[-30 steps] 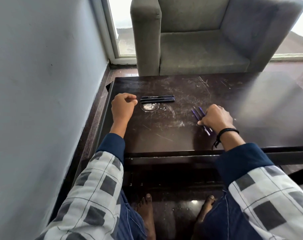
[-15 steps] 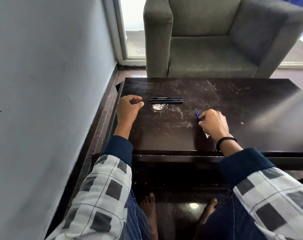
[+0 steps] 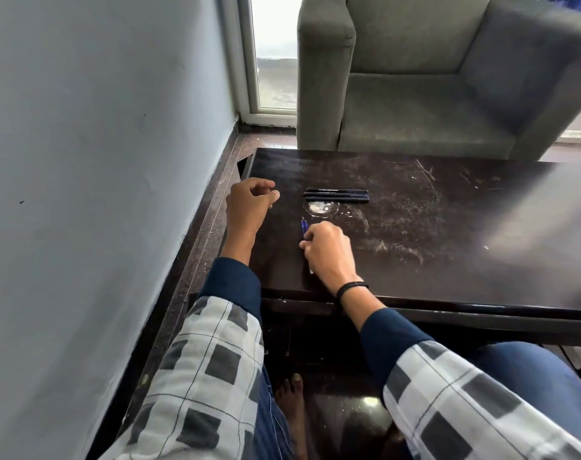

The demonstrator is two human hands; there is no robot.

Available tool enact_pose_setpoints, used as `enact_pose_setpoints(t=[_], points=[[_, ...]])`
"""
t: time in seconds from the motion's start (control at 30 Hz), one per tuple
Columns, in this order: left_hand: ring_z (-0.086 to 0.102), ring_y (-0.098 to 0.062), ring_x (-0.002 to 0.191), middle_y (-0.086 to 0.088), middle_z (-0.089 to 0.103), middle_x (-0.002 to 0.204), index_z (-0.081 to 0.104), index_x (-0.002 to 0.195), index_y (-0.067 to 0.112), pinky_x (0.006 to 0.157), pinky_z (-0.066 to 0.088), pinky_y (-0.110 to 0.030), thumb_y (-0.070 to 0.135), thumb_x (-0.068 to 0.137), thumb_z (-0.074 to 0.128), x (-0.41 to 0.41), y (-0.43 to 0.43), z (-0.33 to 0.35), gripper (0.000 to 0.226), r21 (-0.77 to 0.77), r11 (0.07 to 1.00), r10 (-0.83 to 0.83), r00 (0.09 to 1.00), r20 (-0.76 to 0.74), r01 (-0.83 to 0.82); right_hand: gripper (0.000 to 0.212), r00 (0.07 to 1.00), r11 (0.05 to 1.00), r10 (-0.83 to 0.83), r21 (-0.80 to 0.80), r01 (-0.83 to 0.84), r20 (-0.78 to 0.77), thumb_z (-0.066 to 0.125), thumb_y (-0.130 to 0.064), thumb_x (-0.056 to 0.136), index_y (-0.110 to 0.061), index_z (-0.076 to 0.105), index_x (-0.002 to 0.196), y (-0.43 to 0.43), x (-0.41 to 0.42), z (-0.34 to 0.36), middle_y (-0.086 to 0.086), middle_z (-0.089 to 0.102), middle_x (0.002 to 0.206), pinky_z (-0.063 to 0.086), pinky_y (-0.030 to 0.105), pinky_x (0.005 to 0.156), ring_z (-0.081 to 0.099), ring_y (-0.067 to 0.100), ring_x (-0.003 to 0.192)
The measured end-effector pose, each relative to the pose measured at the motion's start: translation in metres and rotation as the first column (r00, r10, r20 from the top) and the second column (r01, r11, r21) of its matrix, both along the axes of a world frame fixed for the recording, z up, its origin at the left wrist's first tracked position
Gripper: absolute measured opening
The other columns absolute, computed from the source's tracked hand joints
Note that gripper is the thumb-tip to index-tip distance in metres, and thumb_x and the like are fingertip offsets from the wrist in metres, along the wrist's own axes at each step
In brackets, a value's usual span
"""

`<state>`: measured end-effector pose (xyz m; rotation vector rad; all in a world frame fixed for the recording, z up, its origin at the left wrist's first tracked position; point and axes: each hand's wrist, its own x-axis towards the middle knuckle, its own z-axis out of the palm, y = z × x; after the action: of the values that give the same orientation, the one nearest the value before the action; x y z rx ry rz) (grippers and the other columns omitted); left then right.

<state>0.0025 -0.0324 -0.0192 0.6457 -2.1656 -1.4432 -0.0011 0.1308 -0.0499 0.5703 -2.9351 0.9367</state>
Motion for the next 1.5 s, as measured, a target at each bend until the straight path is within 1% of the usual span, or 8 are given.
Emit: enact_pose_setpoints(t=[0.3,0.5,0.67,0.8,0.97,1.17,1.3,1.5], points=[[0.072,-0.013,0.075,0.004,0.074,0.083,0.077,0.096,0.021,0.087,0.059,-0.046,0.019,0.083,0.076,0.000,-0.006,-0.003,0.014,-0.012,0.999,-0.037,0.998,0.054,0.038,0.013,0.999,0.997,-0.030,-0.068,0.031,0.015,0.070,-0.022,0.089,-0.010,0.074,0.093,-0.031,0.005,-0.007,0.007,0.069,0.101,0.040,0.029,0.069,0.067,0.031,0.092],[0.071,-0.017,0.076,0.004,0.073,0.077,0.076,0.081,0.029,0.087,0.059,-0.049,0.022,0.073,0.076,-0.002,-0.007,-0.009,0.011,0.008,0.998,-0.062,0.993,0.097,0.062,0.015,0.987,0.974,-0.138,-0.167,0.151,0.084,0.068,-0.033,0.090,-0.020,0.075,0.091,-0.002,-0.009,0.002,-0.002,0.075,0.093,0.036,0.026,0.073,0.067,0.022,0.094],[0.072,-0.020,0.083,0.004,0.074,0.080,0.077,0.082,0.028,0.087,0.059,-0.047,0.015,0.076,0.077,-0.007,-0.010,-0.010,0.015,-0.007,0.998,-0.061,0.991,0.120,0.062,0.011,0.985,0.982,-0.171,-0.079,0.171,0.003,0.069,-0.026,0.087,-0.020,0.077,0.091,0.041,-0.052,0.014,0.003,0.076,0.095,0.048,0.031,0.081,0.068,0.028,0.097],[0.073,-0.024,0.089,0.000,0.076,0.089,0.074,0.074,0.031,0.088,0.059,-0.046,0.011,0.075,0.077,-0.011,-0.013,-0.015,0.020,-0.010,0.999,-0.050,0.980,0.192,0.053,0.029,0.997,0.978,-0.026,0.204,0.041,-0.075,0.067,-0.019,0.088,-0.013,0.072,0.117,0.058,-0.104,0.021,0.012,0.063,0.117,0.050,0.042,0.093,0.058,0.037,0.111],[0.072,-0.023,0.094,-0.001,0.076,0.095,0.072,0.072,0.032,0.091,0.058,-0.045,0.011,0.078,0.077,-0.014,-0.016,-0.019,0.023,-0.023,0.999,-0.039,0.974,0.222,0.045,0.041,0.977,0.849,0.208,0.506,-0.154,-0.051,0.057,-0.010,0.093,-0.012,0.060,0.134,0.044,-0.149,0.032,0.008,0.050,0.133,0.046,0.050,0.101,0.044,0.036,0.121],[0.071,-0.022,0.095,0.000,0.076,0.097,0.073,0.077,0.032,0.092,0.057,-0.047,0.015,0.080,0.076,-0.014,-0.021,-0.021,0.018,-0.039,0.998,-0.037,0.978,0.207,0.046,0.035,0.942,0.742,0.334,0.609,-0.280,0.026,0.062,-0.002,0.079,-0.020,0.075,0.106,0.023,-0.168,0.045,0.012,0.071,0.104,0.055,0.042,0.081,0.066,0.036,0.096],[0.070,-0.021,0.096,0.001,0.076,0.099,0.074,0.082,0.033,0.092,0.057,-0.047,0.017,0.083,0.076,-0.015,-0.019,-0.019,0.016,-0.057,0.997,-0.043,0.980,0.196,0.055,0.041,0.916,0.707,0.400,0.633,-0.316,0.010,0.063,-0.002,0.081,-0.027,0.074,0.112,0.027,-0.170,0.048,0.008,0.071,0.111,0.054,0.038,0.081,0.066,0.034,0.101],[0.071,-0.022,0.093,-0.002,0.076,0.098,0.078,0.089,0.024,0.091,0.058,-0.046,0.015,0.082,0.077,-0.010,-0.015,-0.013,0.012,-0.061,0.996,-0.050,0.980,0.193,0.062,0.047,0.770,0.571,0.638,0.682,-0.457,-0.018,0.062,-0.001,0.079,-0.025,0.073,0.118,0.077,-0.157,0.049,-0.005,0.069,0.121,0.052,0.037,0.088,0.065,0.026,0.108]])
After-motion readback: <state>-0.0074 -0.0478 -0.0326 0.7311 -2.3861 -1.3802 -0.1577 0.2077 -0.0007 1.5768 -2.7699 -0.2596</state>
